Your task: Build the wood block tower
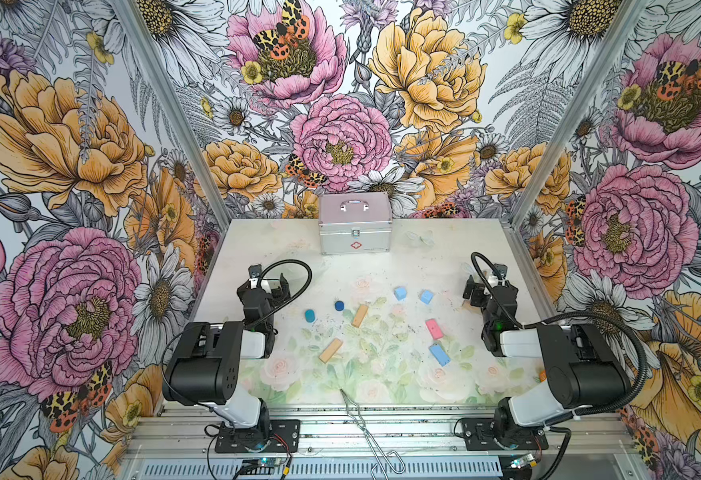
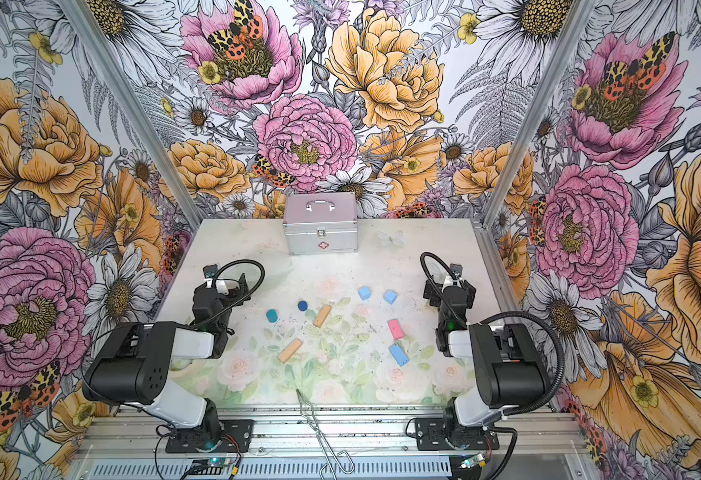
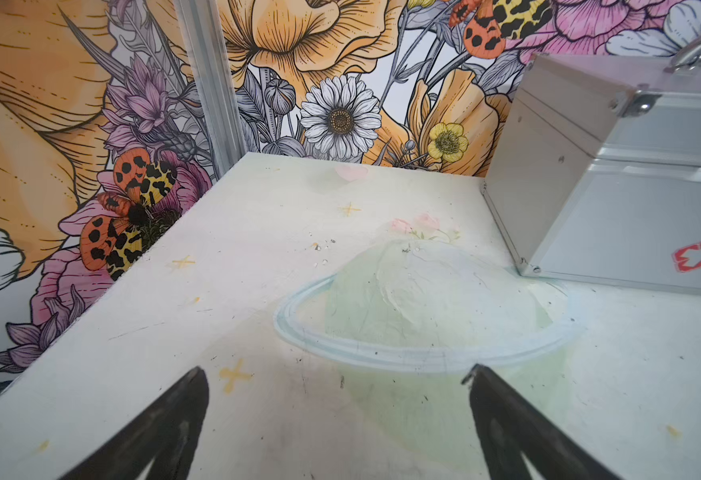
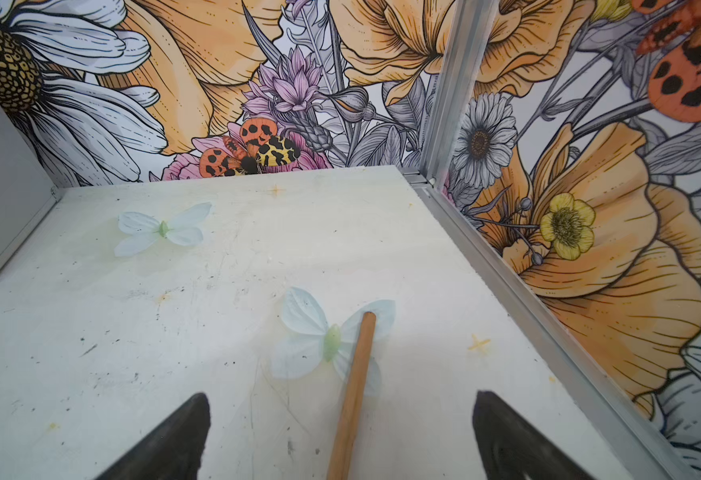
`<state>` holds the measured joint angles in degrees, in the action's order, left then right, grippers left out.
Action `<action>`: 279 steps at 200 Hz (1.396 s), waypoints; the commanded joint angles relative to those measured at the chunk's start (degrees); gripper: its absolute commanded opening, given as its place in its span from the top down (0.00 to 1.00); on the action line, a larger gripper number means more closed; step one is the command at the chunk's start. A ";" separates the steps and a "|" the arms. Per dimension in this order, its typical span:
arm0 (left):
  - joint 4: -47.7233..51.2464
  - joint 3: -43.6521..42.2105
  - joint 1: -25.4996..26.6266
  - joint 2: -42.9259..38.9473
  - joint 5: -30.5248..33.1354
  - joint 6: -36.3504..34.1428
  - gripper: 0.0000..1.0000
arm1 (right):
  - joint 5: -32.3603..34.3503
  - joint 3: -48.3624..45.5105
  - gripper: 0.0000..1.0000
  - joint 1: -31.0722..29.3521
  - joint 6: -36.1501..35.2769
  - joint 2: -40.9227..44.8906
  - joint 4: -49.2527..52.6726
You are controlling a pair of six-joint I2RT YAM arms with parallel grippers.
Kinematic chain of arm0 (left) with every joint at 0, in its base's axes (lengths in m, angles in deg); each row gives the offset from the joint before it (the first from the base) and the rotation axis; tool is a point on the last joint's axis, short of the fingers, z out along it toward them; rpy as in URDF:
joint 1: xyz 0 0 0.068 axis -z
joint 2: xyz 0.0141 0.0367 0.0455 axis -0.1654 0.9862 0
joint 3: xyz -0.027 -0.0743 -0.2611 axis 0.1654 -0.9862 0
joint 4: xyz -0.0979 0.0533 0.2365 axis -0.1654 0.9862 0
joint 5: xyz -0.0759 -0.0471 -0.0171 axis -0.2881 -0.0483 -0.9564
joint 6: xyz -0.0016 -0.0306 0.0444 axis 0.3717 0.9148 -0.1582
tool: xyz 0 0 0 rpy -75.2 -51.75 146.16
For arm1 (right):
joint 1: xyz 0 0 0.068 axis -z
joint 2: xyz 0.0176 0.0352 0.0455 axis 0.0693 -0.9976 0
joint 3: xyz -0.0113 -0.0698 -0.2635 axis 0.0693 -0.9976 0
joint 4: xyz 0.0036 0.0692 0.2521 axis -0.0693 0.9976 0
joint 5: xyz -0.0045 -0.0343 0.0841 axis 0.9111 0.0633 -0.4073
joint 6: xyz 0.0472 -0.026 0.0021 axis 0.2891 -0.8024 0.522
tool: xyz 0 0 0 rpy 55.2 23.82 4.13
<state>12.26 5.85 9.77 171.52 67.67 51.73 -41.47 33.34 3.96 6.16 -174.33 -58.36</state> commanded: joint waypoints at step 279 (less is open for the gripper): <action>0.88 1.02 0.19 -1.55 -1.21 -0.25 0.01 | 1.20 0.11 0.08 -0.25 0.15 0.07 -1.72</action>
<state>12.28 5.85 9.77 171.52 67.00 51.73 -41.21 33.34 3.94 6.16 -174.33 -58.36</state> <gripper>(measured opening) 0.990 0.924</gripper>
